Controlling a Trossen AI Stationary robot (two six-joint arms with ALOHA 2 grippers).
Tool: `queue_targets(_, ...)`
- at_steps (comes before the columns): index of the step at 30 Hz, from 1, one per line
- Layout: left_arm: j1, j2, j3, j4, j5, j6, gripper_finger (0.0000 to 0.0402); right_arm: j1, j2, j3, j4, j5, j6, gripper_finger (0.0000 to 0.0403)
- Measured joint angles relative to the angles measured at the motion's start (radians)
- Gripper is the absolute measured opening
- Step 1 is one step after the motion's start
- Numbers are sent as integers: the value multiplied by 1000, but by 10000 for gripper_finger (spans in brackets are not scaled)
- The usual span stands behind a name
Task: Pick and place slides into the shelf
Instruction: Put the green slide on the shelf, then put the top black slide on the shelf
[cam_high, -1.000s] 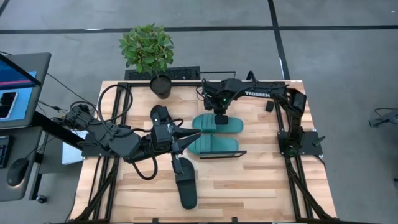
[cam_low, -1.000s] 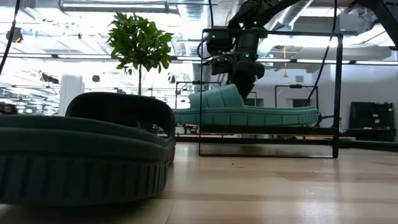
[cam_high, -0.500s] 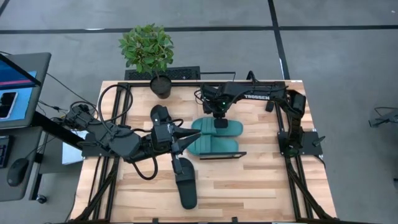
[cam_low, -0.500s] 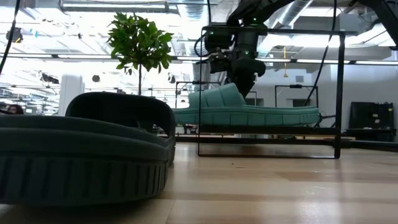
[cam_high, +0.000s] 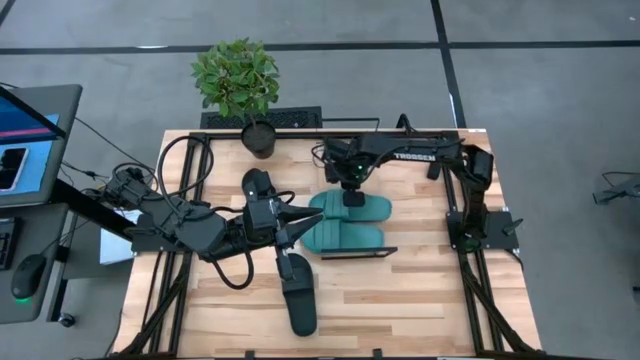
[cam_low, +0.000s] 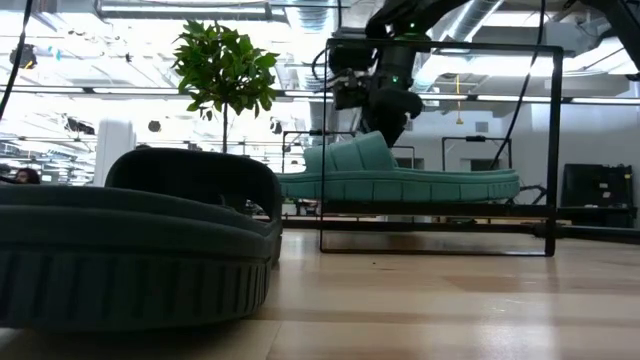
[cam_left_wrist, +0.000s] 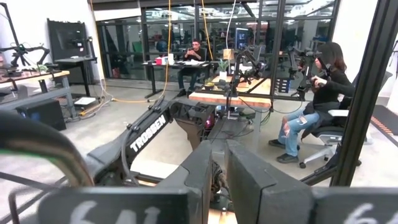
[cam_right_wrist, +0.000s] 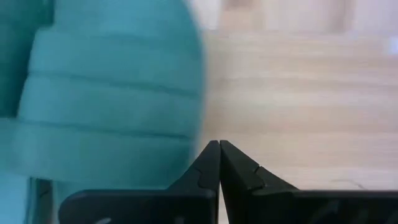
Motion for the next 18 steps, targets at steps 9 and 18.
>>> queue_targets(9, 0, -1, 0, 16, -5, 39, 35, -68, -174, 95, 54, 8, 57, 0)
queue_targets(18, -37, -43, 0, -75, -169, 51, 35, -131, -522, 106, 287, -1, 268, 0)
